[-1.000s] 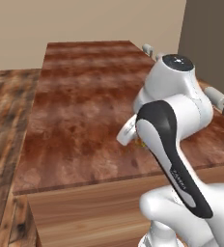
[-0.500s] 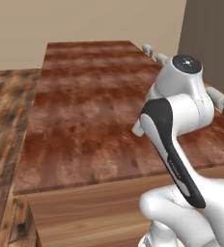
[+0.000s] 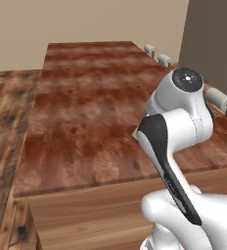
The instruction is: Pick the milk, boxed drink, can from the counter and place them in the open cabinet.
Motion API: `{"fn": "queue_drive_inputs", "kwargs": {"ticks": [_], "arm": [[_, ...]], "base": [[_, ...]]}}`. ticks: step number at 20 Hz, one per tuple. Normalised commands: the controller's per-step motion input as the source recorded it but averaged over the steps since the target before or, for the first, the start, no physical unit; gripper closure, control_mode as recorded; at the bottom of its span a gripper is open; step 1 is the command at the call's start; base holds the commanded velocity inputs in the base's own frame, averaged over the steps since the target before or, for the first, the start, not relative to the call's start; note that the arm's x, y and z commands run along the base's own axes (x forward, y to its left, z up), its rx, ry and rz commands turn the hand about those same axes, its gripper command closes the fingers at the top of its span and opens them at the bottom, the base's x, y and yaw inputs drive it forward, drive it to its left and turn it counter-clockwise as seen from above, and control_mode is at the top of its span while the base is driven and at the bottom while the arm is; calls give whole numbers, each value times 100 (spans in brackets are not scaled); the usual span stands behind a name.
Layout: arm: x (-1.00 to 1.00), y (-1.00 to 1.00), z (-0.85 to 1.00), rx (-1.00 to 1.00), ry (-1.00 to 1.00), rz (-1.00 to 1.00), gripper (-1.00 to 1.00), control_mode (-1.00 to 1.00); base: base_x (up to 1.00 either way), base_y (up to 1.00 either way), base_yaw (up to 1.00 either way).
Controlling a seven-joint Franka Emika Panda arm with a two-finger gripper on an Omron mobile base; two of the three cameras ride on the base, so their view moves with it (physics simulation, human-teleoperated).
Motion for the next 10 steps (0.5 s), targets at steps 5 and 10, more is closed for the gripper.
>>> {"fn": "queue_drive_inputs", "kwargs": {"ticks": [5, 10], "arm": [[-2, 0, 0, 0, 0, 0, 100, 100], [0, 0, 0, 0, 0, 0, 100, 100]], "base": [[-14, 0, 2], [-36, -4, 35]]}}
